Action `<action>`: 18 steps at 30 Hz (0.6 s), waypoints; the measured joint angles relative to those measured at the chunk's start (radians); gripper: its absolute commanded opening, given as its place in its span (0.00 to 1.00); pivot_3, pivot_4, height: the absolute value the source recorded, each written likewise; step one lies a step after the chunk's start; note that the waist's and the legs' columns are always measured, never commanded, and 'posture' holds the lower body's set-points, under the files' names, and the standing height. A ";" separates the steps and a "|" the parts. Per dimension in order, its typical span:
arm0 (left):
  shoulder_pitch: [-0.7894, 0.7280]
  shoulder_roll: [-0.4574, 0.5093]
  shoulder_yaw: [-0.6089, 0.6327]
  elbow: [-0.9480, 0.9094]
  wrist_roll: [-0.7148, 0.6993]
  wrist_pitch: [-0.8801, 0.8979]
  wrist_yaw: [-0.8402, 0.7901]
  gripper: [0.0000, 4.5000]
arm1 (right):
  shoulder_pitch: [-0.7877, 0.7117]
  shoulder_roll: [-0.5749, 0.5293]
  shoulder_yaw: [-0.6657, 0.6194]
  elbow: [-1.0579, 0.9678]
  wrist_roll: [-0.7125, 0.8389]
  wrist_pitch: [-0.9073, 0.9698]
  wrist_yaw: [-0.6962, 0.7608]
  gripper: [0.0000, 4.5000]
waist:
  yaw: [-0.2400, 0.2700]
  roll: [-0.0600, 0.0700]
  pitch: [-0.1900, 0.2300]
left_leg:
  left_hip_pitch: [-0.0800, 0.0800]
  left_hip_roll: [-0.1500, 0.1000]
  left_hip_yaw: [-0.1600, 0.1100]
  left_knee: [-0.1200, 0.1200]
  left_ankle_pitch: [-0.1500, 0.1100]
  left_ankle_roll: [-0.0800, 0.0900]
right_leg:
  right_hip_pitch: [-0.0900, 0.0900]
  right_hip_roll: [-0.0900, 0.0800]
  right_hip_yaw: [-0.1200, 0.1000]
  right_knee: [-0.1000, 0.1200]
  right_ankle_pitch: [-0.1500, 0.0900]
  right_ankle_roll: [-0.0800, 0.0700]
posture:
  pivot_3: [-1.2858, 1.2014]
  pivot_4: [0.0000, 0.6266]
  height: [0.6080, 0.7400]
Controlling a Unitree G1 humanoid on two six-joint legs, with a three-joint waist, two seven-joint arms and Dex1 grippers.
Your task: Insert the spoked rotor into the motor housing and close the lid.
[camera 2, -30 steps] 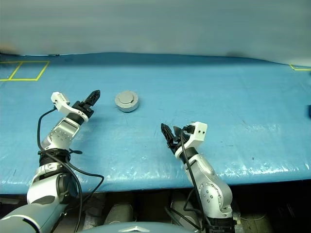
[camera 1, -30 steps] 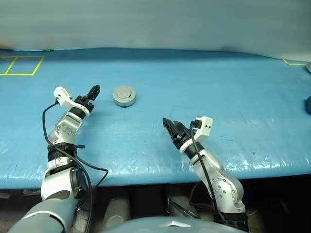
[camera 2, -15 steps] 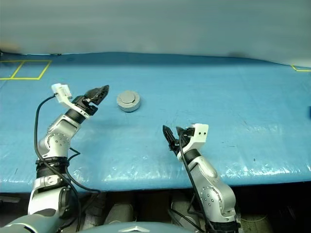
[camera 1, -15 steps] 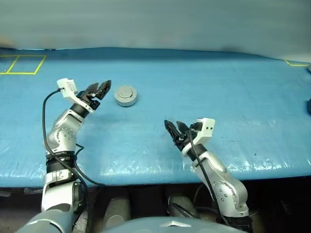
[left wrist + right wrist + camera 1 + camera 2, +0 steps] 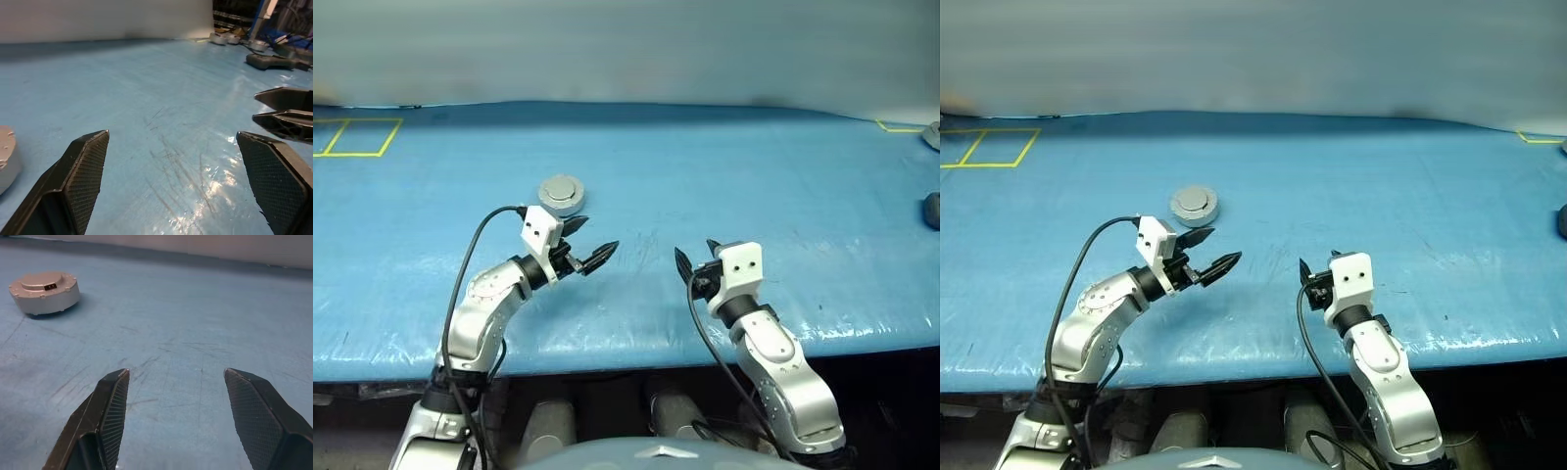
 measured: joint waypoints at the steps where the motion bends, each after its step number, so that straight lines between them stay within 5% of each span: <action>1: 0.022 -0.016 0.001 -0.002 0.014 -0.002 0.031 0.99 | 0.008 0.014 0.006 0.000 -0.009 -0.001 0.000 0.72 | 0.002 0.000 0.000 | 0.000 0.000 0.000 0.000 0.000 0.000 | 0.000 0.000 0.000 0.000 0.000 0.000 | 0.52 0.24 1.00; 18: 0.101 -0.150 0.093 -0.093 0.066 0.002 0.351 0.99 | 0.005 0.105 0.026 0.020 -0.126 -0.043 -0.028 0.72 | 0.009 0.000 0.000 | 0.000 0.000 0.000 -0.001 0.000 0.000 | 0.000 0.000 0.000 -0.001 -0.001 0.002 | 0.52 0.24 1.00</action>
